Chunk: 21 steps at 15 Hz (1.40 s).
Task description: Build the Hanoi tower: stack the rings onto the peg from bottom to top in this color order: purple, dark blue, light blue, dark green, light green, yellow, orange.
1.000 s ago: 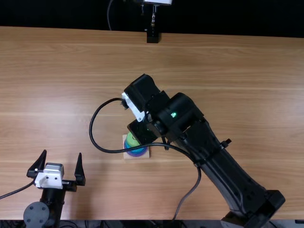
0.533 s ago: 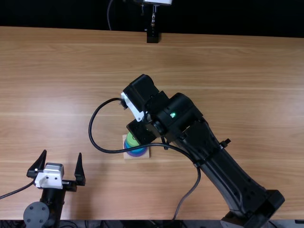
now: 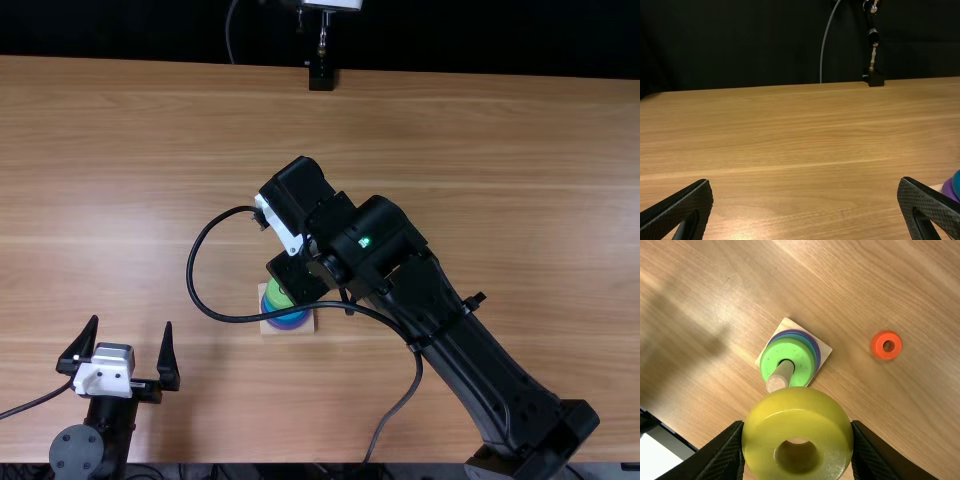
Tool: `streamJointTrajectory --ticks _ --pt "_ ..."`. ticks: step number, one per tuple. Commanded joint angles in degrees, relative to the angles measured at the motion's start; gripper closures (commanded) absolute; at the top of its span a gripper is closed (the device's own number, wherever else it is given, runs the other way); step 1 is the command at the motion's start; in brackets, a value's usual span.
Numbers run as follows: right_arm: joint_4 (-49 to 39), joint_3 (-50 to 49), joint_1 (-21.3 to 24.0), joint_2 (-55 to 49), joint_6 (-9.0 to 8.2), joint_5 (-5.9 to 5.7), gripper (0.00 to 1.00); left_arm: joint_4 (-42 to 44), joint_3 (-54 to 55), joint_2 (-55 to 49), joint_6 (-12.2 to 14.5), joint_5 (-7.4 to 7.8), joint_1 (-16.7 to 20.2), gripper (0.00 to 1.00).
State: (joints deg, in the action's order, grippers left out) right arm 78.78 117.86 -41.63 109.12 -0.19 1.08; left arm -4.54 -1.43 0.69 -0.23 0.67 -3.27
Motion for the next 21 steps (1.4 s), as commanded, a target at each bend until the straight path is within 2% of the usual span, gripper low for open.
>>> streamJointTrajectory --ticks 1,17,21 --pt "-0.15 2.20 -0.91 0.48 -0.34 0.39 1.00 -0.32 1.43 -0.69 0.33 0.39 0.10 0.00" --pt "-0.25 3.95 -3.11 5.75 -0.45 0.39 1.00 -0.32 1.43 -0.69 0.33 0.28 0.10 0.00" --pt "-0.36 3.95 -3.11 5.75 -0.34 0.08 0.98 -0.32 1.43 -0.69 0.33 0.28 0.10 0.00"
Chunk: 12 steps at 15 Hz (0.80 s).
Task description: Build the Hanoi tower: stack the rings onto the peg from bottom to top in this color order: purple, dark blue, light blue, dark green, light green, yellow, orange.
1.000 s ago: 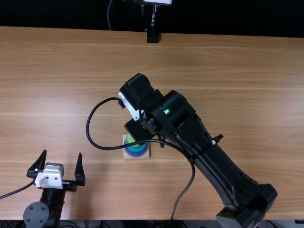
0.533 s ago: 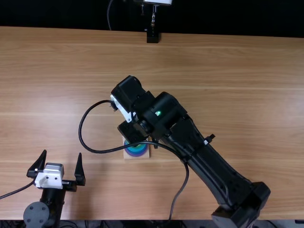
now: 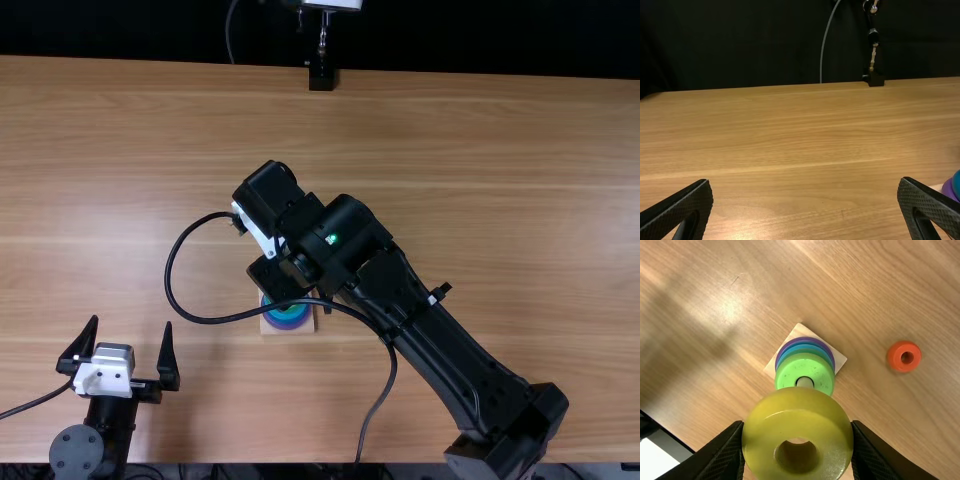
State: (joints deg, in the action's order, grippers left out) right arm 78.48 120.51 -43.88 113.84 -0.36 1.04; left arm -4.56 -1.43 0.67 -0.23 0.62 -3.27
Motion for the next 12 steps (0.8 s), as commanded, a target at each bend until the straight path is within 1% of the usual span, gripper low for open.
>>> streamJointTrajectory --ticks 1,2,3,5,7,9,10,12 --pt "-0.05 1.40 -0.86 1.03 -0.17 0.02 0.58 -0.29 1.43 -0.67 0.33 0.33 0.10 0.00" --pt "0.05 1.13 -0.86 1.12 -0.17 -0.09 0.07 -0.29 1.43 -0.67 0.33 0.33 0.10 0.00" --pt "0.26 0.96 -0.86 1.12 -0.06 -0.41 0.00 -0.29 1.43 -0.67 0.33 0.33 0.10 0.00" --pt "0.26 0.96 -0.86 1.12 -0.06 -0.09 0.00 -0.29 1.43 -0.67 0.33 0.33 0.10 0.00" --pt "-0.16 1.40 -0.86 1.12 -0.06 -0.19 0.00 -0.19 1.43 -0.67 0.33 0.33 0.10 0.00" --pt "-0.26 1.92 -0.77 1.12 -0.38 0.12 0.00 -0.29 1.43 -0.67 0.33 0.33 0.10 0.00" --pt "-1.00 2.10 -0.68 1.12 -0.38 0.12 0.00 -0.29 1.43 -0.67 0.33 0.33 0.10 0.00" --pt "-5.33 1.48 -0.07 1.21 -0.38 0.02 0.00 -0.29 1.43 -0.67 0.33 0.33 0.10 0.00"
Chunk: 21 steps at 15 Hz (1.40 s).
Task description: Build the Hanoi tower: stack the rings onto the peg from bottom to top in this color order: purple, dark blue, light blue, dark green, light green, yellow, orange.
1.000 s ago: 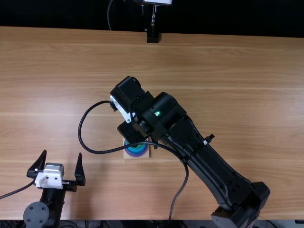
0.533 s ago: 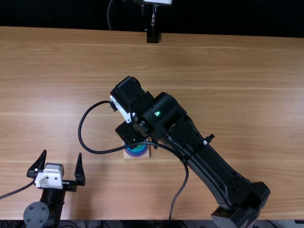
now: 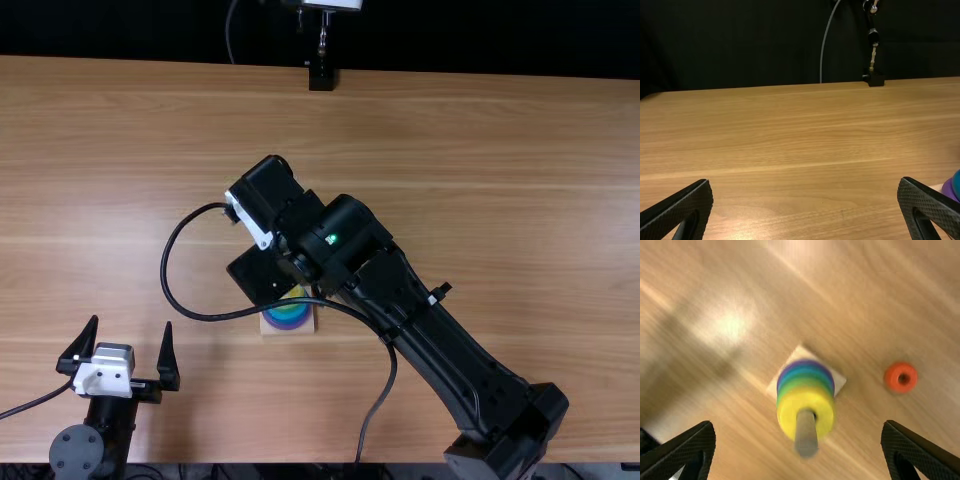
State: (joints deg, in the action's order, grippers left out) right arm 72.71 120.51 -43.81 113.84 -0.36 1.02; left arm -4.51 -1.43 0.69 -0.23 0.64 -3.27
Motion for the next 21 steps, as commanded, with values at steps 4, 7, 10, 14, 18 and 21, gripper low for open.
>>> streamJointTrajectory --ticks 4,7,10,14,18,21 --pt "-12.21 -3.53 7.78 1.03 -5.44 -0.07 0.00 -0.23 1.43 -0.69 0.33 0.30 0.10 0.00" --pt "-30.77 -15.92 10.68 0.86 -5.33 -0.28 0.00 -0.34 1.43 -0.69 0.33 0.30 0.10 0.00" --pt "-45.86 -28.66 15.07 0.68 -5.12 -0.28 0.00 -0.34 1.43 -0.69 0.33 0.30 0.10 0.00" --pt "-45.65 -34.46 18.85 0.68 -4.49 -0.17 0.00 -0.34 1.43 -0.69 0.33 0.30 0.10 0.00" --pt "-40.79 -36.05 18.59 0.86 -2.07 -0.17 0.00 -0.34 1.43 -0.69 0.33 0.30 0.10 0.00" --pt "-38.26 -36.05 18.41 1.03 -1.33 -0.17 0.00 -0.34 1.43 -0.69 0.33 0.30 0.10 0.00"
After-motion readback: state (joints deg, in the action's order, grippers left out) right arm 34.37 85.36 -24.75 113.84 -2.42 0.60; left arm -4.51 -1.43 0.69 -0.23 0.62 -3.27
